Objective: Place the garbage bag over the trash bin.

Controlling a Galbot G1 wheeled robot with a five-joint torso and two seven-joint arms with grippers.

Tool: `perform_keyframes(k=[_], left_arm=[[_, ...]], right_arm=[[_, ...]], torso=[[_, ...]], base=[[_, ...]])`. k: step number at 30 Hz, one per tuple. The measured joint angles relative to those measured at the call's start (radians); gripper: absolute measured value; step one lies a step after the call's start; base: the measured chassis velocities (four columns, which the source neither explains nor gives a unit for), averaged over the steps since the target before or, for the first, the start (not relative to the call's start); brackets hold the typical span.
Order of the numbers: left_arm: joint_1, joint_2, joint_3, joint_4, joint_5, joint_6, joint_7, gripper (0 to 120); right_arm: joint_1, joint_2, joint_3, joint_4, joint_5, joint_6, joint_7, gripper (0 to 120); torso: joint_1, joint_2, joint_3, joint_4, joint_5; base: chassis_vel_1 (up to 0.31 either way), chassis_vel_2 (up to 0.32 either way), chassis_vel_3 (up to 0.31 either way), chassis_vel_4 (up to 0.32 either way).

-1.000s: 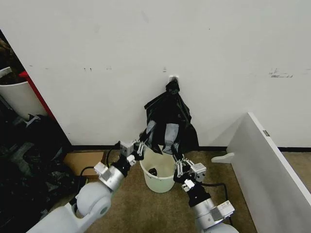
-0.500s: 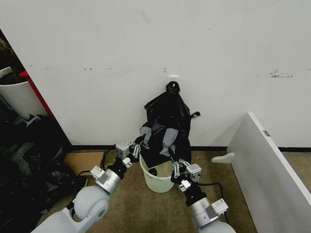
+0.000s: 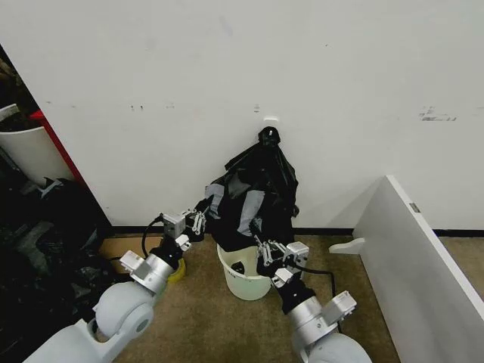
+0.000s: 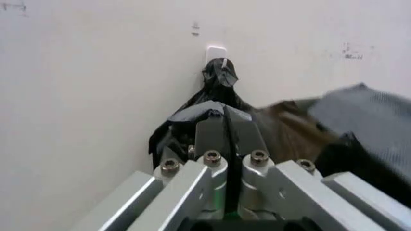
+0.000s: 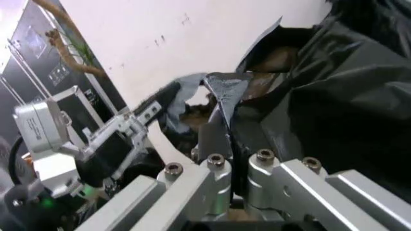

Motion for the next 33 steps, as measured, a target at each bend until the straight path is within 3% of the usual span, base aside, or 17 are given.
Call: perform_keyframes(k=[7, 12, 22, 33], left_arm=[[-0.016, -0.027, 0.005, 0.045, 0.014, -0.013, -0.001, 0], [-0.041, -0.080, 0.039, 0.112, 0.032, -0.033, -0.003, 0], [-0.149, -0.213, 0.177, 0.207, 0.057, -0.048, -0.024, 0], [-0.248, -0.194, 0.280, 0.218, 0.000, -0.005, -0.059, 0]], right_arm=[[0.051, 0.015, -0.028, -0.113, 0.011, 0.023, 0.002, 0], [0.119, 0.058, -0.034, -0.208, 0.012, 0.050, 0.017, 0], [0.100, 0.013, 0.027, -0.207, -0.020, 0.084, 0.024, 0], [0.069, -0.033, 0.062, -0.177, -0.042, 0.089, 0.027, 0]], torso=[[0.000, 0.000, 0.000, 0.0000, 0.0002], [0.000, 0.000, 0.000, 0.0002, 0.0001], [0.000, 0.000, 0.000, -0.0001, 0.0002], [0.000, 0.000, 0.000, 0.0000, 0.0004]], base=[[0.000, 0.000, 0.000, 0.000], [0.000, 0.000, 0.000, 0.000], [0.000, 0.000, 0.000, 0.000], [0.000, 0.000, 0.000, 0.000]])
